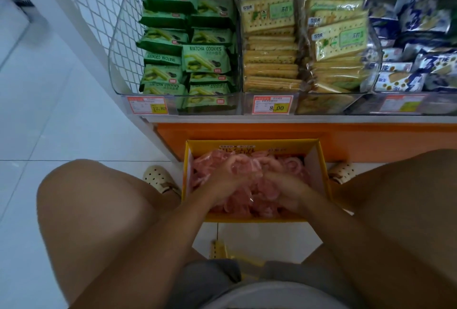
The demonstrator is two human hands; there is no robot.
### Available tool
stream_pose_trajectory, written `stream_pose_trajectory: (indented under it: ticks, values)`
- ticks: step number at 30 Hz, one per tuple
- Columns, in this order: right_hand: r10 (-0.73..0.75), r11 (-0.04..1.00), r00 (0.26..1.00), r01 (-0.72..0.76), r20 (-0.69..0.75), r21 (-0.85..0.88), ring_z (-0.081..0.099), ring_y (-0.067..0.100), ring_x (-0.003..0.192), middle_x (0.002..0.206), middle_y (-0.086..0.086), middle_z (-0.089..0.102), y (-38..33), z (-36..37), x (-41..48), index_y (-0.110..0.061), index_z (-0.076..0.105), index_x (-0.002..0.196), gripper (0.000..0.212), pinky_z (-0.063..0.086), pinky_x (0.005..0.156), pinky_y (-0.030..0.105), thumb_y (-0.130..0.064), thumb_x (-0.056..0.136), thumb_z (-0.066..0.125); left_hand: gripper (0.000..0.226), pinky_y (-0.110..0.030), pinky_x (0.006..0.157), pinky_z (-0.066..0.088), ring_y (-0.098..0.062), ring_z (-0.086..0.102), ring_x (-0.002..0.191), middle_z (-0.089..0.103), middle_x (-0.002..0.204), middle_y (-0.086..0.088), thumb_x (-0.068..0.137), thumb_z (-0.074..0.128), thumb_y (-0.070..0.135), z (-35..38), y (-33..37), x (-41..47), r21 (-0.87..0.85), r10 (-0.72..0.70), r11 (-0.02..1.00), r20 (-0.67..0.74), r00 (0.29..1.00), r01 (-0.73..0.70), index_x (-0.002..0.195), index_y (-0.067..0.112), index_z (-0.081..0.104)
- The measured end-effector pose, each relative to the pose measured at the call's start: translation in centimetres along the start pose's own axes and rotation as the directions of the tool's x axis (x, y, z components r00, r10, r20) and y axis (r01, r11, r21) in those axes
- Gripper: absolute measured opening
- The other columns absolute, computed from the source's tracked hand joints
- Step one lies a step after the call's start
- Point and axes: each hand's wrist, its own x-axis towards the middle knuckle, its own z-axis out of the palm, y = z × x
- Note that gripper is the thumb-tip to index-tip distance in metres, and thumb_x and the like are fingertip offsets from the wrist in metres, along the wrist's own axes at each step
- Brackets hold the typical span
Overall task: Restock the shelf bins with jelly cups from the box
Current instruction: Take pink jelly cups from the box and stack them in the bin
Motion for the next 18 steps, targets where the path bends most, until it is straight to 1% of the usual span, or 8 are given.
stream_pose_trajectory:
  ticks: [2, 5, 6, 8, 11, 14, 16, 18]
  values:
    - [-0.020, 1.000, 1.000, 0.020, 0.001, 0.020, 0.070, 0.019, 0.079, 0.101, 0.009, 0.069, -0.5, 0.3, -0.6, -0.015, 0.060, 0.116, 0.026, 0.056, 0.057, 0.031, -0.016, 0.090, 0.063, 0.055, -0.009, 0.058, 0.046, 0.001, 0.052, 0.091, 0.049, 0.118, 0.015, 0.081, 0.075, 0.040, -0.5, 0.1, -0.2, 0.090, -0.006, 0.996, 0.003, 1.000, 0.006, 0.127, 0.029, 0.049]
    - [-0.026, 0.998, 0.997, 0.022, 0.075, 0.054, 0.069, 0.028, 0.090, 0.100, 0.012, 0.072, -1.5, 0.6, -1.4, -0.017, 0.073, 0.097, 0.015, 0.057, 0.070, 0.037, -0.024, 0.089, 0.063, 0.059, -0.025, 0.084, 0.053, -0.009, 0.055, 0.108, 0.051, 0.133, 0.007, 0.085, 0.068, 0.046, -1.3, 0.1, -0.7, 0.129, -0.046, 0.990, -0.023, 0.999, 0.049, 0.136, 0.025, 0.047]
    - [-0.010, 0.998, 0.995, 0.005, 0.095, 0.058, 0.069, 0.030, 0.095, 0.103, 0.013, 0.072, -1.7, 0.6, -1.5, -0.017, 0.075, 0.097, 0.017, 0.057, 0.076, 0.040, -0.023, 0.092, 0.060, 0.056, -0.035, 0.093, 0.053, -0.014, 0.055, 0.115, 0.051, 0.137, 0.005, 0.087, 0.063, 0.051, -1.5, 0.2, -0.9, 0.121, -0.056, 0.991, -0.034, 0.998, 0.060, 0.135, 0.026, 0.049]
    - [0.024, 0.999, 0.997, -0.026, 0.076, 0.032, 0.066, 0.031, 0.106, 0.112, 0.015, 0.070, -2.1, 0.5, -1.2, -0.011, 0.069, 0.114, 0.025, 0.052, 0.092, 0.046, -0.023, 0.094, 0.059, 0.049, -0.045, 0.098, 0.049, -0.018, 0.056, 0.117, 0.056, 0.134, 0.001, 0.091, 0.051, 0.058, -1.8, 0.9, -1.8, 0.062, -0.052, 0.997, -0.052, 0.997, 0.056, 0.128, 0.027, 0.056]
    - [0.010, 0.995, 1.000, -0.009, 0.007, -0.099, 0.065, 0.030, 0.109, 0.114, 0.013, 0.070, -3.2, 0.9, -1.0, -0.014, 0.067, 0.118, 0.034, 0.046, 0.101, 0.051, -0.029, 0.088, 0.067, 0.045, -0.048, 0.092, 0.053, -0.025, 0.066, 0.099, 0.069, 0.110, -0.009, 0.081, 0.053, 0.061, -2.7, 1.9, -2.9, -0.189, -0.161, 0.972, -0.101, 0.982, 0.139, 0.106, 0.028, 0.070]
    - [-0.053, 0.973, 0.998, 0.060, 0.037, -0.225, 0.067, 0.027, 0.104, 0.113, 0.009, 0.071, -5.1, 1.7, -1.9, -0.020, 0.068, 0.115, 0.031, 0.052, 0.094, 0.048, -0.031, 0.086, 0.070, 0.044, -0.061, 0.089, 0.051, -0.032, 0.067, 0.099, 0.071, 0.108, -0.010, 0.060, 0.055, 0.066, -3.9, 3.0, -3.2, -0.201, -0.154, 0.971, -0.117, 0.981, 0.129, 0.090, 0.040, 0.073]
    - [-0.138, 0.939, 0.988, 0.151, 0.064, -0.310, 0.068, 0.026, 0.101, 0.108, 0.007, 0.072, -6.9, 2.6, -3.3, -0.022, 0.070, 0.112, 0.030, 0.053, 0.093, 0.044, -0.032, 0.084, 0.071, 0.037, -0.058, 0.087, 0.053, -0.029, 0.068, 0.098, 0.071, 0.107, -0.006, 0.077, 0.054, 0.063, -4.6, 4.2, -3.9, -0.123, -0.051, 0.992, -0.108, 0.993, 0.037, 0.099, 0.038, 0.070]
    - [-0.229, 0.912, 0.972, 0.233, 0.052, -0.336, 0.066, 0.027, 0.088, 0.101, 0.013, 0.071, -9.3, 3.8, -4.9, -0.018, 0.071, 0.105, 0.030, 0.052, 0.078, 0.039, -0.032, 0.079, 0.074, 0.036, -0.042, 0.075, 0.056, -0.025, 0.066, 0.082, 0.069, 0.089, -0.003, 0.093, 0.049, 0.055, -5.4, 6.7, -5.4, -0.102, 0.119, 0.986, -0.111, 0.987, -0.131, 0.100, 0.024, 0.065]
